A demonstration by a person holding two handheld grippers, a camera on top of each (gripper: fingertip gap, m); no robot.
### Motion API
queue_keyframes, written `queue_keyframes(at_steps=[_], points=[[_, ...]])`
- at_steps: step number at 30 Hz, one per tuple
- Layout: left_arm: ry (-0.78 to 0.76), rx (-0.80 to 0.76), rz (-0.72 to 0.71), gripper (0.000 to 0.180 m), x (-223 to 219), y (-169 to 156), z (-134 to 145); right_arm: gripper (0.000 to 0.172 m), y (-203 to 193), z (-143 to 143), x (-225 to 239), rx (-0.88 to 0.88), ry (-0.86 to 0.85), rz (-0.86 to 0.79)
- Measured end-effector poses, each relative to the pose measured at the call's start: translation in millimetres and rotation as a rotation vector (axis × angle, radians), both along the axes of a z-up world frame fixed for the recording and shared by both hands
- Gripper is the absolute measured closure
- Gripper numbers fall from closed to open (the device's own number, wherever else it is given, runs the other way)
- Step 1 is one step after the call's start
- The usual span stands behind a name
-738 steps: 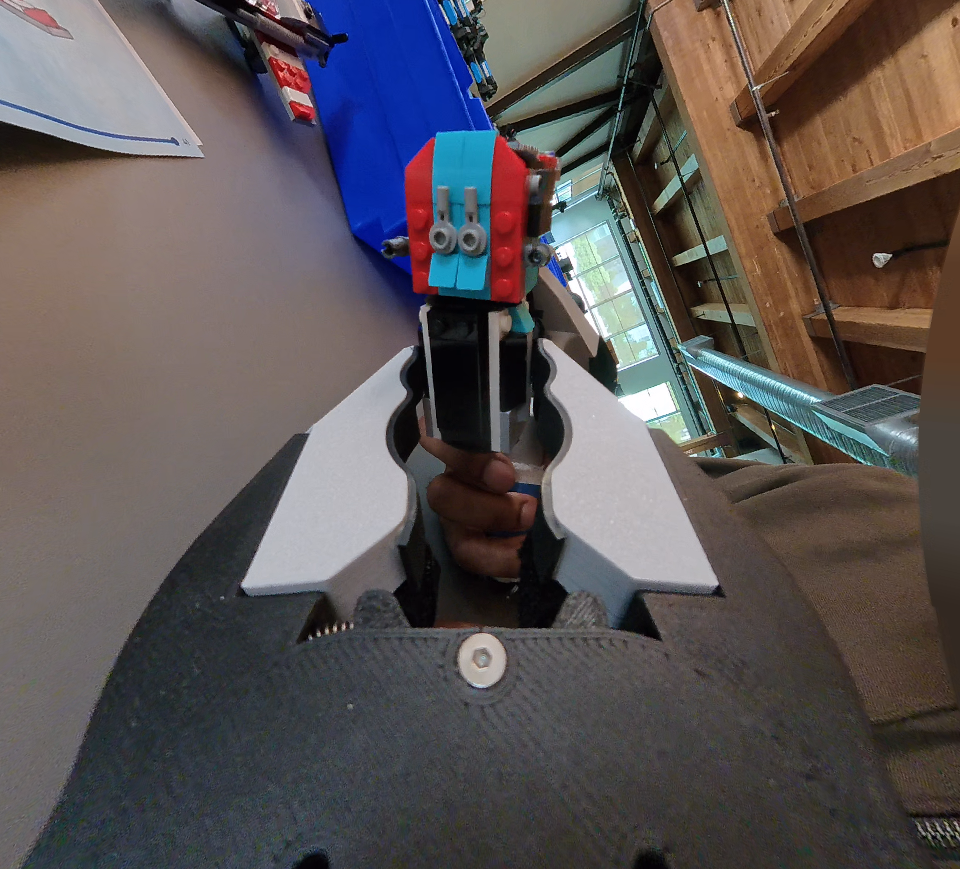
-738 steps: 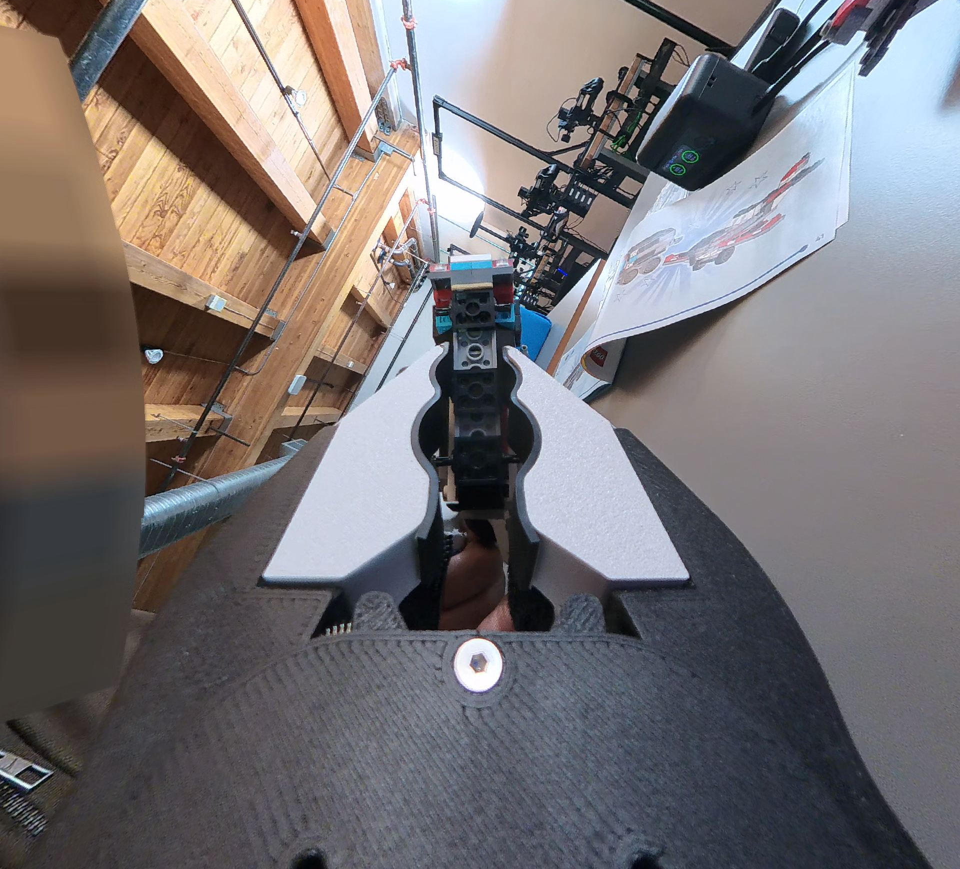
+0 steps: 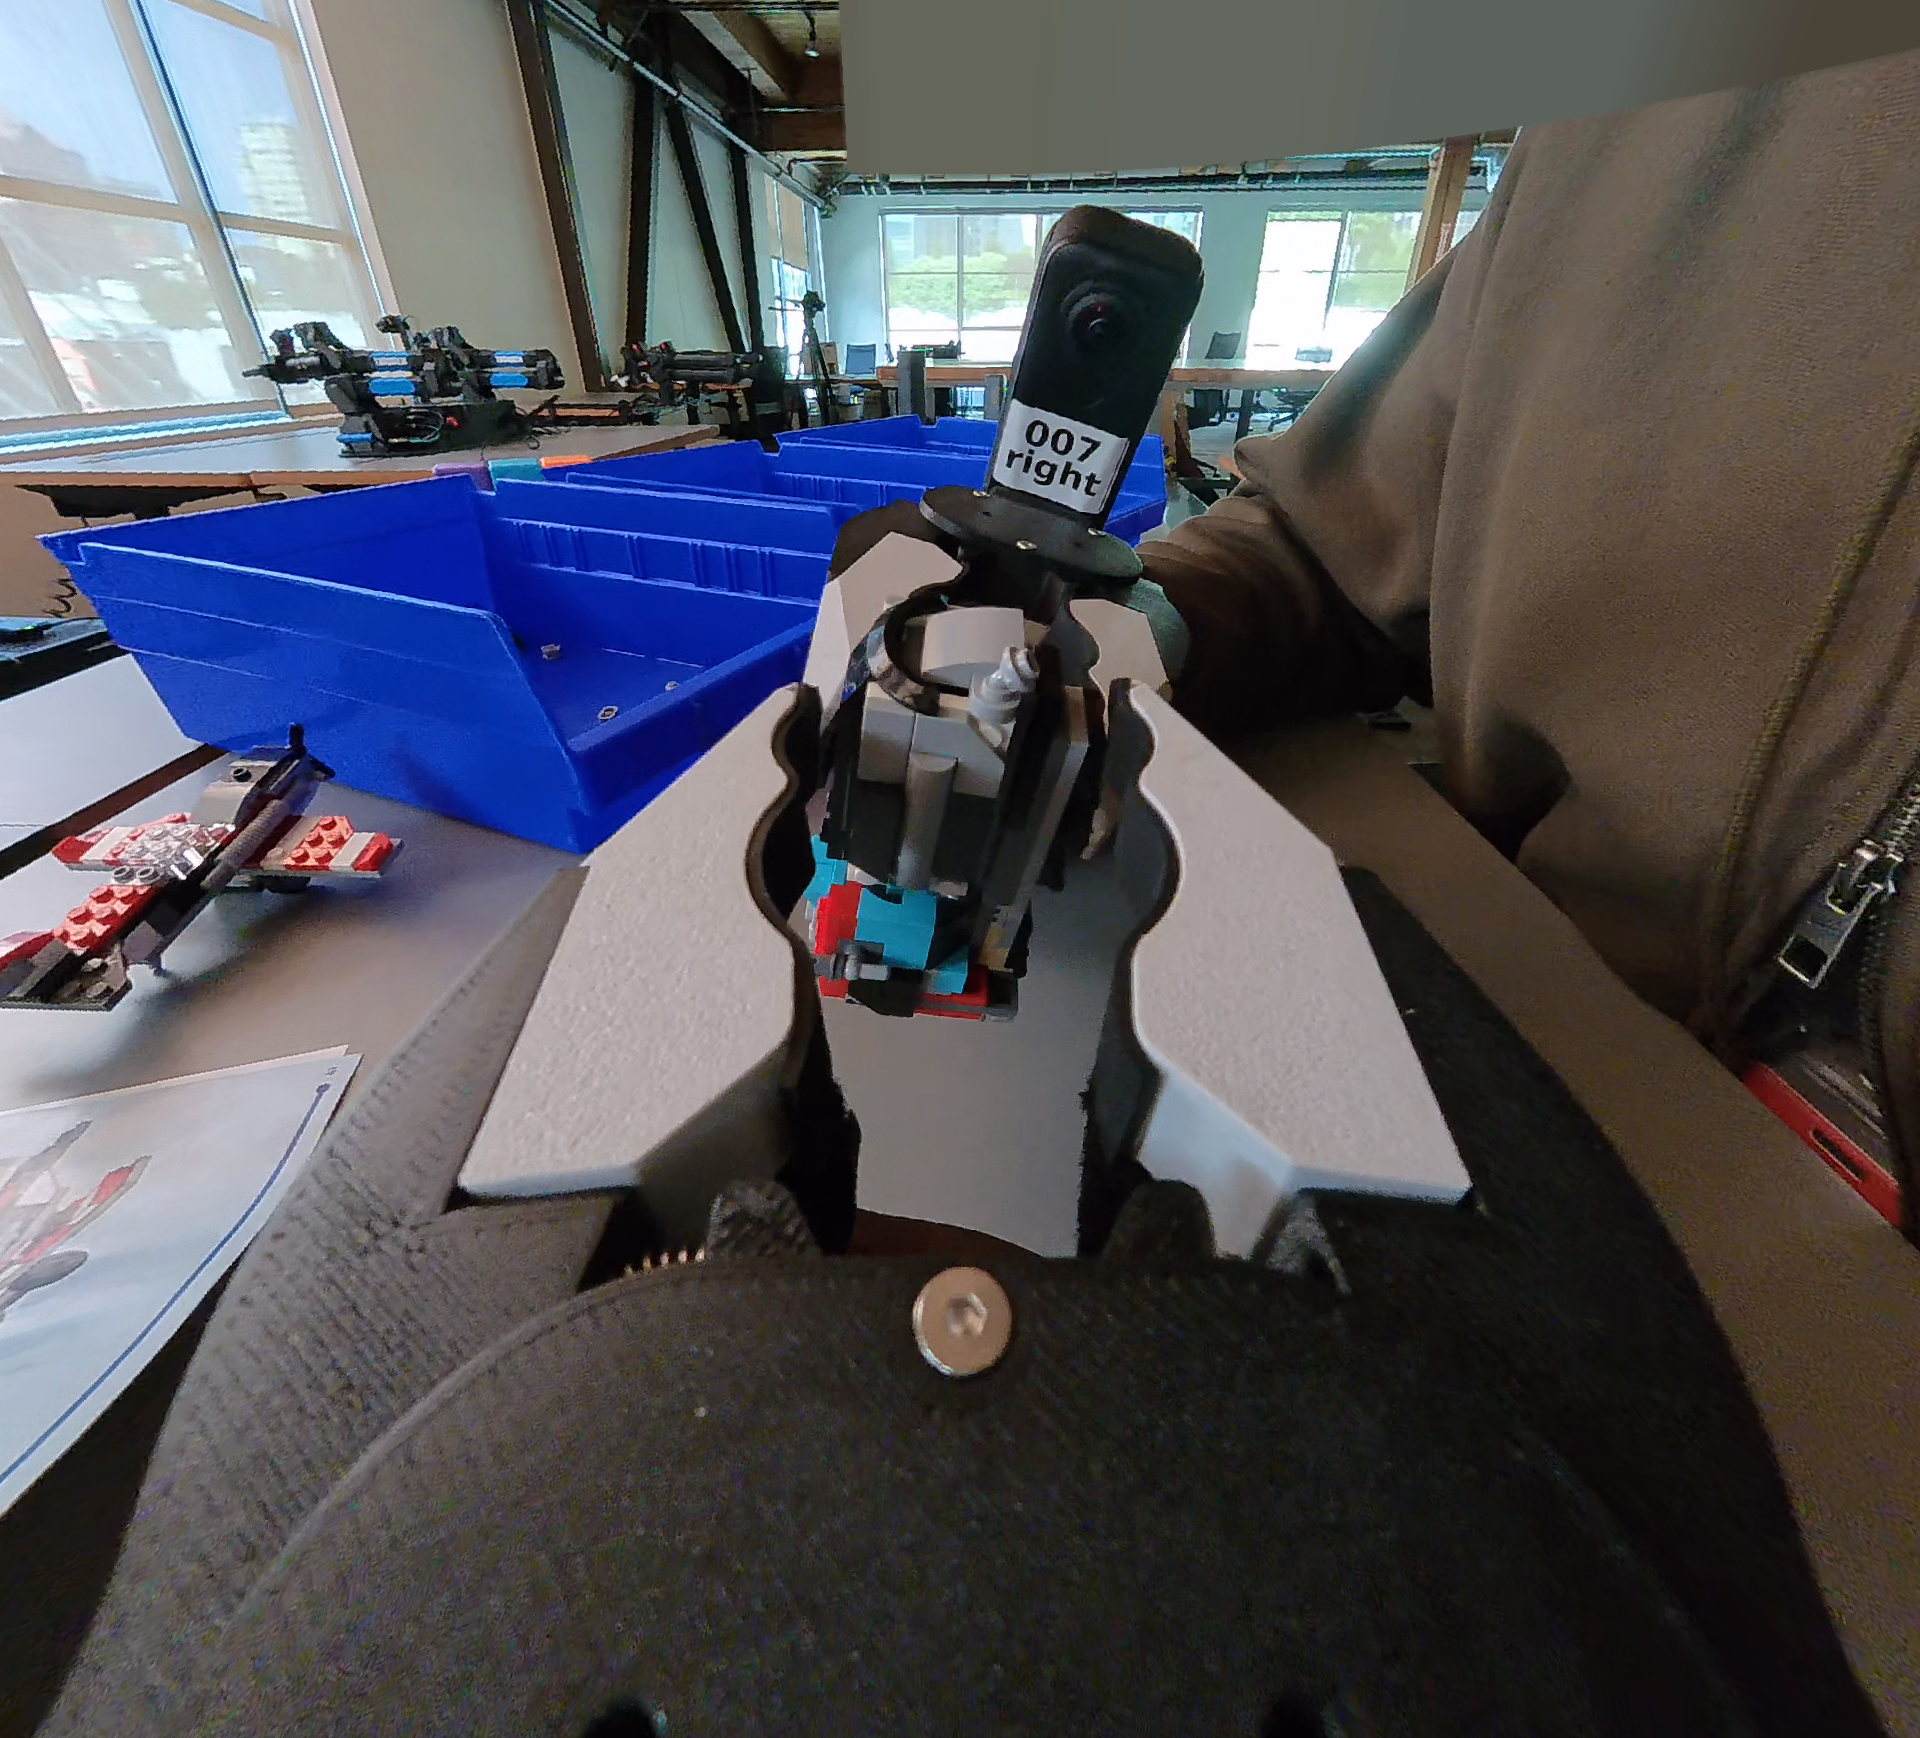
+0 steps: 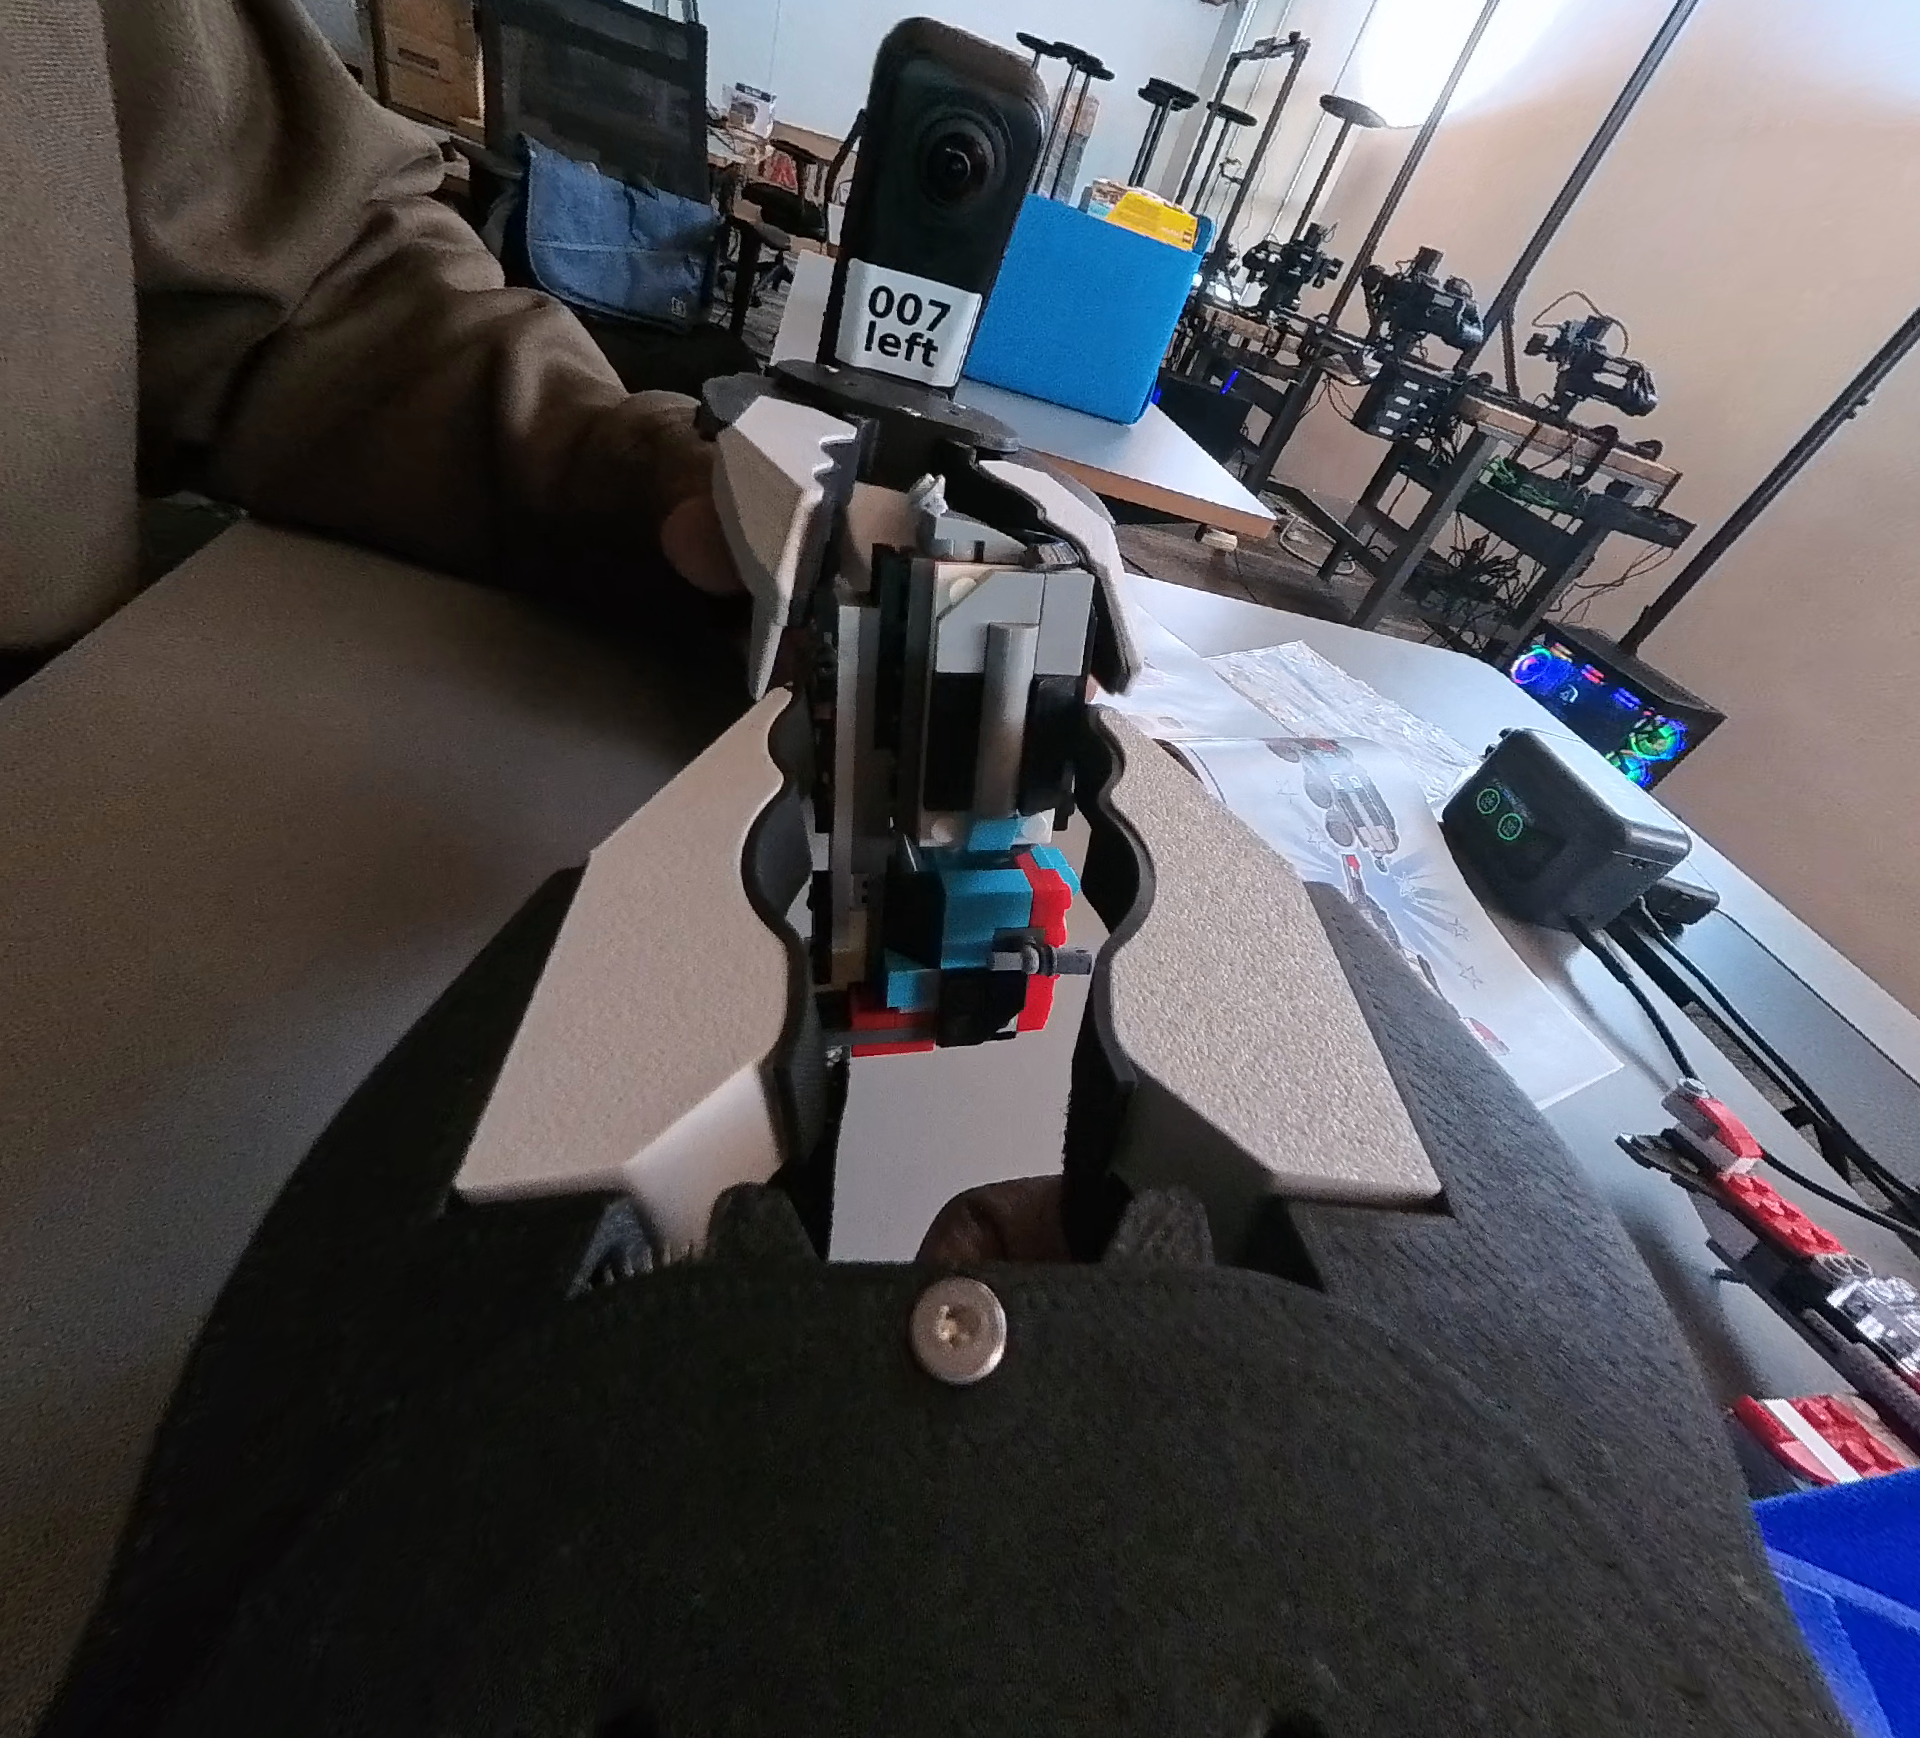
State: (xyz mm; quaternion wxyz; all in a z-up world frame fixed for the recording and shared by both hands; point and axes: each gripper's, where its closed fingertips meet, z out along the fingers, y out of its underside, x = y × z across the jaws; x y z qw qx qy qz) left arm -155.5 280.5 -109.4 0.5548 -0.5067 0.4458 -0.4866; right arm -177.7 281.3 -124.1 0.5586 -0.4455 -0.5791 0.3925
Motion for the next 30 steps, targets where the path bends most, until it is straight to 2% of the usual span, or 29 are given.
queue_keyframes(at_steps=[10,30], points=[[0.002,0.046,0.01,0.128,0.9,-0.3,-0.1,0.121,0.1,-0.8,-0.1,0.006,-0.004,-0.003],[-0.013,0.043,0.017,0.13,2.1,2.0,1.7,0.122,1.3,0.2,0.3,0.011,-0.001,-0.01]])
